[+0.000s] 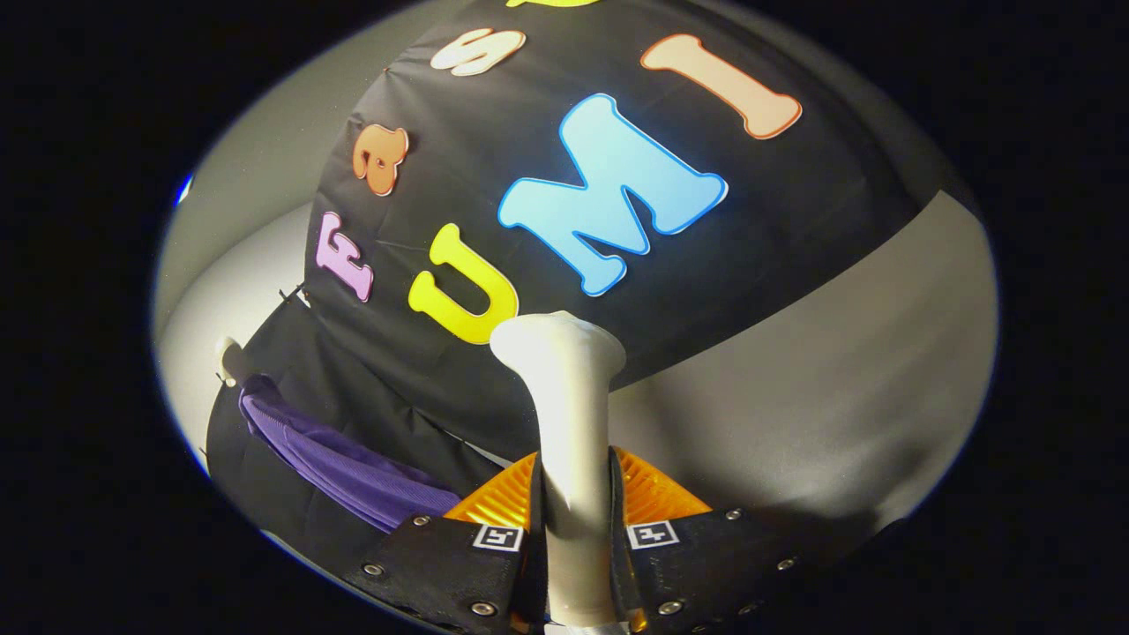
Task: Iron the clothes twice with a garment steamer, once on the left side and once on the right side.
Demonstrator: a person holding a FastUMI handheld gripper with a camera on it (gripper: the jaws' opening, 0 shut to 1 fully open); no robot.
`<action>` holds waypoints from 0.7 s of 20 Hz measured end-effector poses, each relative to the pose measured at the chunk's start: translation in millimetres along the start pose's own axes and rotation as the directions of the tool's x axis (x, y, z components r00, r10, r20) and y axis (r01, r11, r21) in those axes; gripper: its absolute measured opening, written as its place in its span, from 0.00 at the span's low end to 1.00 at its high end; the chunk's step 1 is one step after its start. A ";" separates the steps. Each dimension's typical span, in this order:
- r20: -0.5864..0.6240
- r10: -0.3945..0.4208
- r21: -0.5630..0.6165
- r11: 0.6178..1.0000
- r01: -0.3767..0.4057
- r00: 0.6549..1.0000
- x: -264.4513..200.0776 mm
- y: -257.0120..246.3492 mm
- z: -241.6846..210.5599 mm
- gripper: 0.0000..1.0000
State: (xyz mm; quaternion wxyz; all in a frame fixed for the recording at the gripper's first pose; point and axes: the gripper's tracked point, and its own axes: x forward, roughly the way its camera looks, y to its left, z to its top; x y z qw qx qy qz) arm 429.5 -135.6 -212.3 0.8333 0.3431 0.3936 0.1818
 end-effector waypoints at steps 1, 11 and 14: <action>0.021 -0.002 -0.010 1.000 0.002 1.000 -9.7 4.2 -4.4 0.28; 0.233 -0.051 -0.149 0.985 0.088 0.971 -108.9 65.0 -59.7 0.28; 0.302 -0.060 -0.230 0.964 0.134 0.951 -132.7 87.6 -82.9 0.28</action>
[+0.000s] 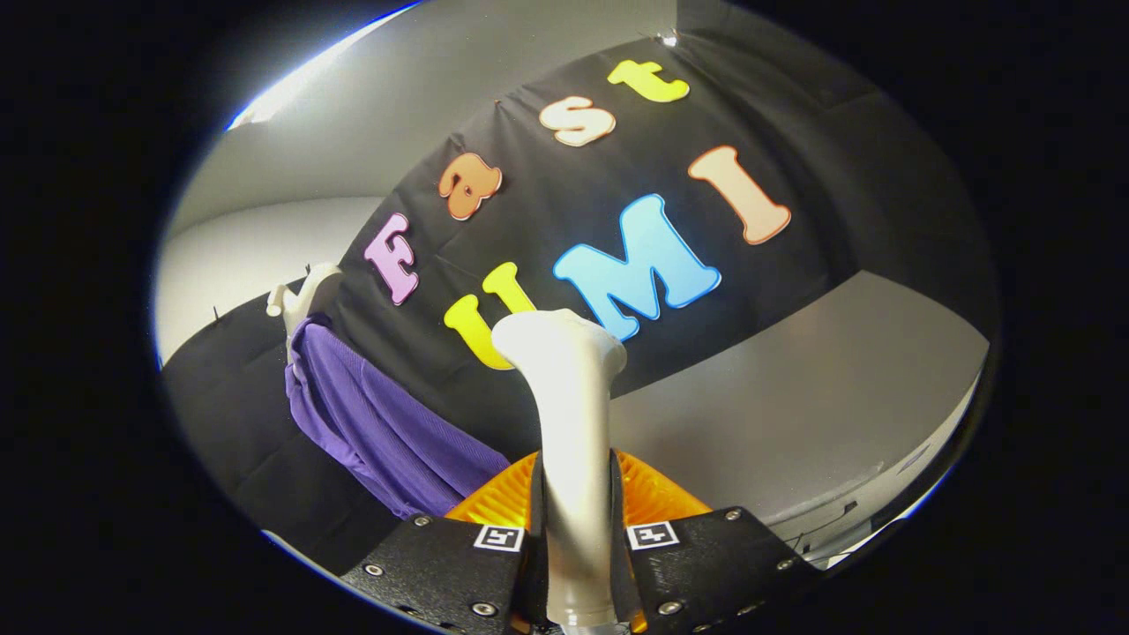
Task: Iron the clothes twice with a garment steamer, once on the left side and once on the right side.
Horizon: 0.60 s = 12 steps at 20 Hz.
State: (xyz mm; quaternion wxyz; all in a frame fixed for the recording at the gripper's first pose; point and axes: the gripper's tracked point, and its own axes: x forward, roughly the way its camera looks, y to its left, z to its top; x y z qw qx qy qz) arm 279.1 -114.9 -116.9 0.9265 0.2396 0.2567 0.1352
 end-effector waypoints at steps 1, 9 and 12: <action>0.020 -0.004 -0.026 1.000 0.005 1.000 -9.7 10.1 -4.1 0.28; 0.211 0.018 -0.269 0.962 0.040 0.977 -73.3 106.8 -50.8 0.28; 0.295 0.056 -0.342 0.938 0.051 0.954 -93.1 145.5 -70.7 0.28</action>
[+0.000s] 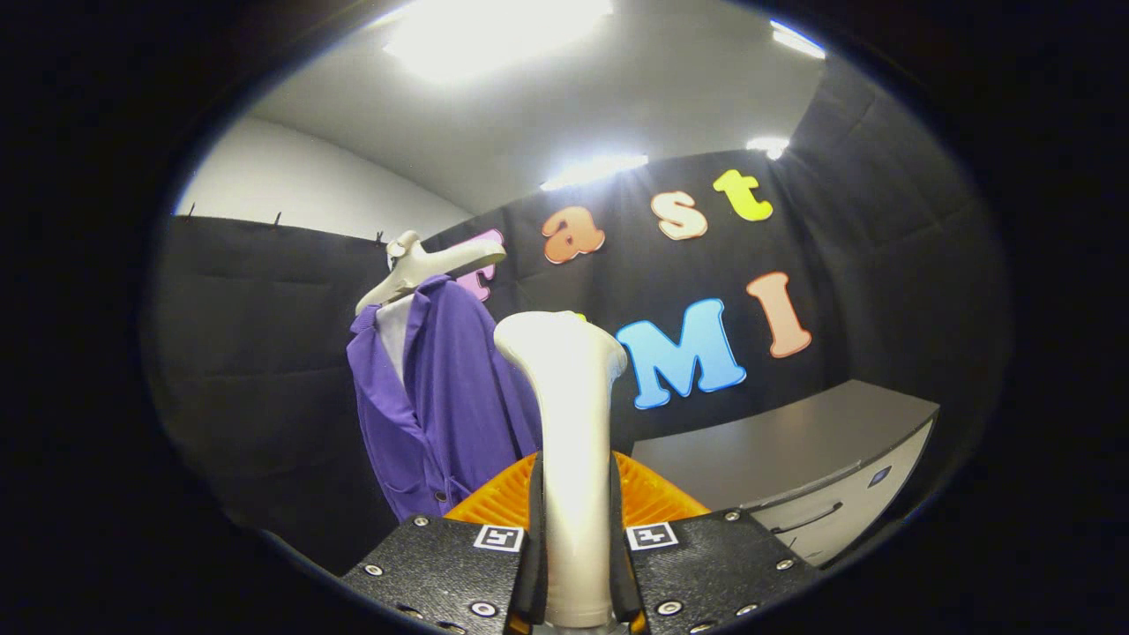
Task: Iron the clothes twice with a garment steamer, once on the left side and once on the right side.
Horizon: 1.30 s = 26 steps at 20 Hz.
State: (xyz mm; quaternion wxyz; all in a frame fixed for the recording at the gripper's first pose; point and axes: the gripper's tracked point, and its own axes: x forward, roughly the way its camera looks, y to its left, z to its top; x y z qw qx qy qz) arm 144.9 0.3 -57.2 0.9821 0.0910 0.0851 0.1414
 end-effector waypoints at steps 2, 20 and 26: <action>0.060 0.004 -0.040 0.999 -0.002 0.998 -9.6 27.6 2.4 0.28; 0.186 0.034 -0.223 0.975 0.009 0.982 75.1 173.7 36.4 0.28; 0.107 -0.016 -0.290 0.956 0.046 0.994 122.9 170.4 12.3 0.28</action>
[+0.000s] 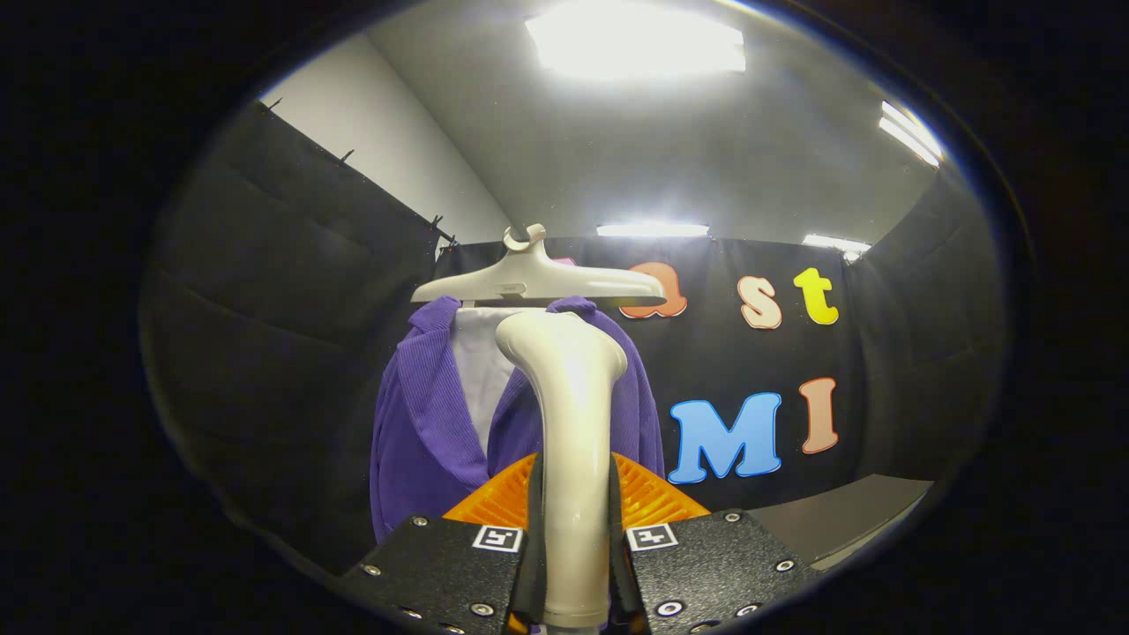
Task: Iron the clothes twice with a garment steamer, once on the left side and once on the right side.
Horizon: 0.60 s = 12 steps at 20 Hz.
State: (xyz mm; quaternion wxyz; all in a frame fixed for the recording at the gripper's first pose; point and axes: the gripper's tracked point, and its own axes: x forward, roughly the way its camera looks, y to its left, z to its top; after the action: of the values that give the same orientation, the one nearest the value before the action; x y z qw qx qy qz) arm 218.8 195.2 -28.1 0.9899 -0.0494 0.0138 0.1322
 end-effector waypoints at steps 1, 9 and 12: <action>-0.019 -0.002 -0.010 1.000 0.002 1.000 0.7 1.6 -7.7 0.28; -0.137 0.026 0.002 1.000 -0.026 0.990 -15.7 15.0 -68.0 0.28; -0.174 0.023 -0.008 1.000 -0.025 0.984 -27.8 12.9 -93.2 0.28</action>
State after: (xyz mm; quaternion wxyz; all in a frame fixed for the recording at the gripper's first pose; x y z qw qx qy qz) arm 187.3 190.9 -120.9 0.9830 -0.0657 0.1001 0.1395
